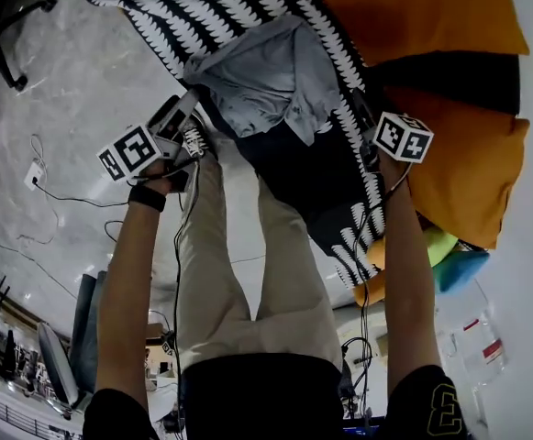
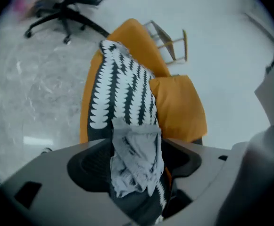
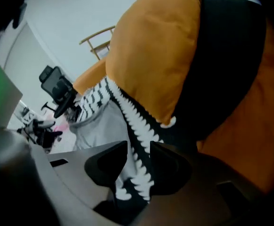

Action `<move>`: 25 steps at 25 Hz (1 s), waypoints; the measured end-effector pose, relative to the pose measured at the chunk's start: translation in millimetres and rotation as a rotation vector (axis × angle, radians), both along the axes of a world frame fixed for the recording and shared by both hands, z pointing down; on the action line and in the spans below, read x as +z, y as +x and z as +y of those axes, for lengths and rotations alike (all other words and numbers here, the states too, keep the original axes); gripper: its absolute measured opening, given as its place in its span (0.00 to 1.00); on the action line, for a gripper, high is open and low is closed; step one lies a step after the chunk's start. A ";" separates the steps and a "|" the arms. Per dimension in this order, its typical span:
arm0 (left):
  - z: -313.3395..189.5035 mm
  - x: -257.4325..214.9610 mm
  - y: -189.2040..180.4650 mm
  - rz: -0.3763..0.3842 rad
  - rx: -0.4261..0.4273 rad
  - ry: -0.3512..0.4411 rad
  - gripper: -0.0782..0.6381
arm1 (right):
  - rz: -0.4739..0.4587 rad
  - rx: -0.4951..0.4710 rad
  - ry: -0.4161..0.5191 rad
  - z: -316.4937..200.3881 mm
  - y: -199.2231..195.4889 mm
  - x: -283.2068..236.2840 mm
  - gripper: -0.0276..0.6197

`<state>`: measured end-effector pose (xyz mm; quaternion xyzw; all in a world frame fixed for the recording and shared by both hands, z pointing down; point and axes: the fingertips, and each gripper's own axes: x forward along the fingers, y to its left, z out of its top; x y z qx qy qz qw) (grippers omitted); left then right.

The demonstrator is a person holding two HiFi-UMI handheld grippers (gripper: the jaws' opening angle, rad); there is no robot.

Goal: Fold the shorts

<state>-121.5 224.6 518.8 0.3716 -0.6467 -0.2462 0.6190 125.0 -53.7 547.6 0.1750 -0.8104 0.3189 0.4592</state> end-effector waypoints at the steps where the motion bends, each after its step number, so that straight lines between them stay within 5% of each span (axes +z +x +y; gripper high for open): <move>1: -2.1 -2.8 20.1 -0.048 0.098 -0.016 0.59 | 0.029 -0.043 0.006 12.6 16.9 13.0 0.28; 3: -10.5 -10.2 59.4 -0.094 0.234 -0.011 0.57 | 0.060 -0.101 0.022 32.0 35.2 32.0 0.26; 5: -20.2 -19.7 90.6 -0.127 0.294 0.013 0.36 | 0.063 -0.123 0.014 46.0 41.6 44.3 0.25; 7: -29.1 -28.2 109.6 -0.192 0.332 0.017 0.25 | 0.072 -0.144 0.007 55.0 42.7 53.2 0.24; 9: -36.5 -37.2 114.3 -0.282 0.355 0.016 0.14 | 0.089 -0.168 0.030 56.5 39.1 57.0 0.06; 12: -38.4 -52.2 108.5 -0.362 0.363 0.024 0.13 | 0.057 -0.161 0.005 59.2 27.8 39.1 0.07; 17: -17.4 -65.3 101.1 -0.367 0.372 0.010 0.13 | -0.123 -0.056 -0.073 76.8 -6.2 -59.7 0.06; 25: 28.6 -67.4 66.3 -0.397 0.395 -0.020 0.13 | -0.218 -0.165 -0.134 163.7 -145.0 -105.3 0.06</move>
